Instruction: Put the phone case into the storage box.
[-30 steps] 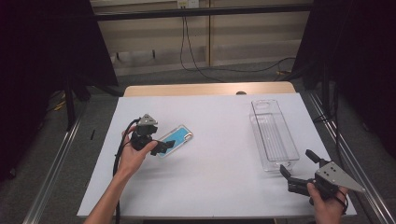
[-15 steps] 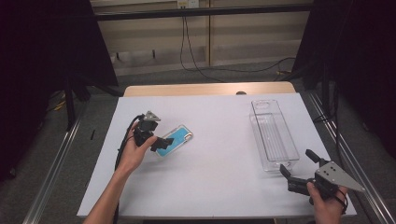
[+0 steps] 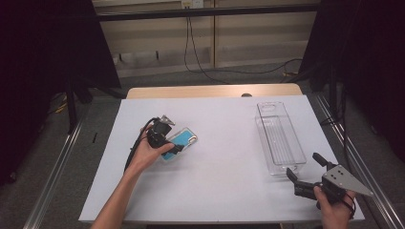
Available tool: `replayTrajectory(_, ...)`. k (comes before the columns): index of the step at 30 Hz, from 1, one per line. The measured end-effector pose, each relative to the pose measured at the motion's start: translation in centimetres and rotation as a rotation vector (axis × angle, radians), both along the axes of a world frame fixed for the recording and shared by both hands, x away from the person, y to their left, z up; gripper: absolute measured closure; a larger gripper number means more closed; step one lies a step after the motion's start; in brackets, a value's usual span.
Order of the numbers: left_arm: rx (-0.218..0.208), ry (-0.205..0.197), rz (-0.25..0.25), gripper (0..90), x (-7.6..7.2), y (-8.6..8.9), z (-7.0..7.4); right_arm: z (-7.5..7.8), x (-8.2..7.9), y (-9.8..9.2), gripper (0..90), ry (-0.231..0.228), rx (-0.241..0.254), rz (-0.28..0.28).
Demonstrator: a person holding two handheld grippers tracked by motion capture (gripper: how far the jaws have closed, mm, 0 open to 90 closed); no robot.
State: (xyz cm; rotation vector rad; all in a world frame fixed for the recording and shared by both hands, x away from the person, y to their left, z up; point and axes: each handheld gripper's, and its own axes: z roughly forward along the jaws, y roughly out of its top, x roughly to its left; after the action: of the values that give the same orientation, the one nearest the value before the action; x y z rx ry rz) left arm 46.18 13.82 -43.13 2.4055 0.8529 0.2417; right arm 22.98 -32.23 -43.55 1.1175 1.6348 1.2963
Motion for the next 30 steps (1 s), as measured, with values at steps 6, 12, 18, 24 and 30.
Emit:
replayTrajectory(6,0.021,0.02,-0.03,5.8,0.3,-0.3,-0.3,0.0,0.0,0.0,0.0,0.003,-0.002,0.004)
replayTrajectory(12,0.05,0.039,-0.045,6.7,0.3,-0.9,-0.8,0.0,0.0,0.0,0.0,-0.002,-0.002,0.006)
replayTrajectory(18,0.057,0.048,-0.043,10.7,0.7,-0.9,-1.4,0.0,0.0,0.0,0.0,-0.003,0.001,0.005)
replayTrajectory(24,0.056,0.058,-0.04,12.2,0.8,-0.9,-1.4,0.1,0.0,0.1,0.0,-0.007,0.001,0.011)
replayTrajectory(30,0.08,0.068,-0.037,12.0,1.0,-1.2,-1.3,0.0,0.0,0.2,0.0,-0.005,-0.002,0.015)
